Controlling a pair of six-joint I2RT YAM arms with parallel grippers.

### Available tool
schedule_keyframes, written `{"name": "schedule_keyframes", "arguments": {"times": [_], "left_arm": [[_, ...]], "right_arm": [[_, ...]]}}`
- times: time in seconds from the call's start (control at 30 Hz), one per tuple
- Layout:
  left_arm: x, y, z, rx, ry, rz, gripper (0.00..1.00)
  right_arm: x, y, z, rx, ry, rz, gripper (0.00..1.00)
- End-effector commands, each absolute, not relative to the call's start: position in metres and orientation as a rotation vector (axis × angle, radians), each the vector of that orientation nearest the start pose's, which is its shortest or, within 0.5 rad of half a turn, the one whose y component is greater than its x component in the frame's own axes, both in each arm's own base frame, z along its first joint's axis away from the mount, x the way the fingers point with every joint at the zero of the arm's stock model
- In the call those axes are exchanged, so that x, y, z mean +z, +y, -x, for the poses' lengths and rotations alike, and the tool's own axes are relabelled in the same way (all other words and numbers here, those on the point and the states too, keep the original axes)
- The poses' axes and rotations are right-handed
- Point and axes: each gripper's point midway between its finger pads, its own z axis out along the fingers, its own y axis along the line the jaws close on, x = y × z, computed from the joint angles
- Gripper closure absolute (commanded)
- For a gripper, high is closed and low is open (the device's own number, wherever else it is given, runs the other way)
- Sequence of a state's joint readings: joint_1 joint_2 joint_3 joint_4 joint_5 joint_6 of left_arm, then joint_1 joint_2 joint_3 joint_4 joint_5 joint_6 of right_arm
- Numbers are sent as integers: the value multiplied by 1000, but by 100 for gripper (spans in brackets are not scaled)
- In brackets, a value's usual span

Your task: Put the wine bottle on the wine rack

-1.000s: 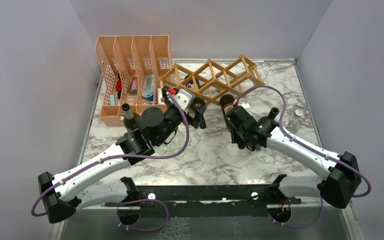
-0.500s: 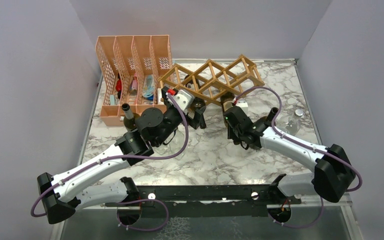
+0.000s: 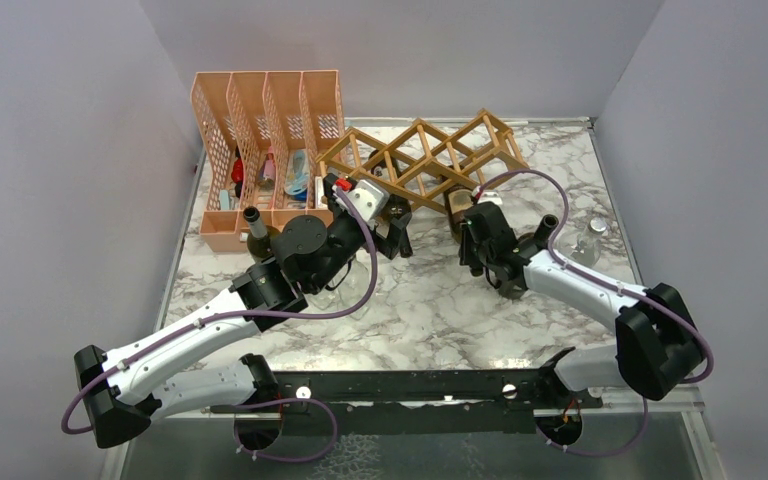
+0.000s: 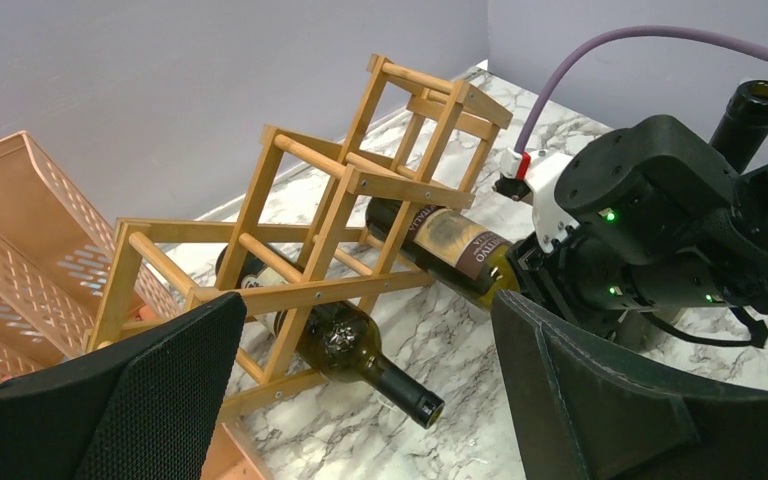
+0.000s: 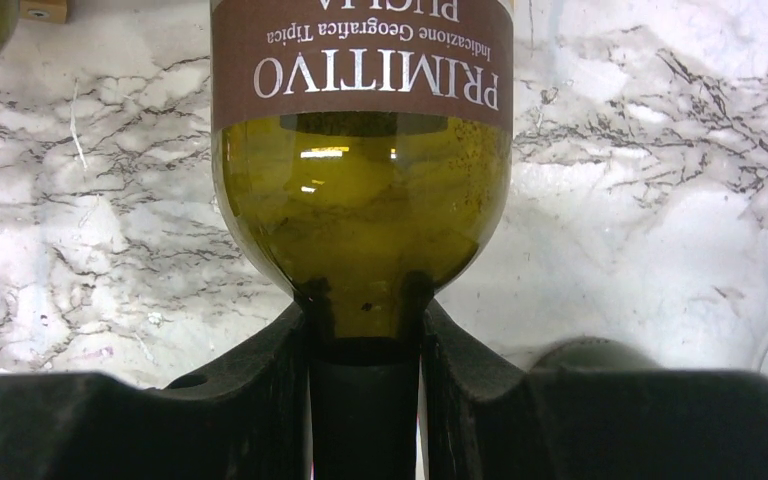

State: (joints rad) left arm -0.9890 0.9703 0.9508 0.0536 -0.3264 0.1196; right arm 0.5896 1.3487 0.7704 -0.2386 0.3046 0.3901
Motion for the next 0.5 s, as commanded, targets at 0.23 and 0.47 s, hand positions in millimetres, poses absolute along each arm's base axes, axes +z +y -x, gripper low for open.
{"name": "schedule_keyframes", "arguments": {"times": [0.23, 0.47], "left_arm": [[360, -260, -245, -445, 1439, -562, 1], [360, -258, -245, -440, 1441, -560, 1]], "right_arm": [[103, 176, -354, 117, 2191, 146, 99], [99, 178, -370, 62, 2177, 184, 99]]}}
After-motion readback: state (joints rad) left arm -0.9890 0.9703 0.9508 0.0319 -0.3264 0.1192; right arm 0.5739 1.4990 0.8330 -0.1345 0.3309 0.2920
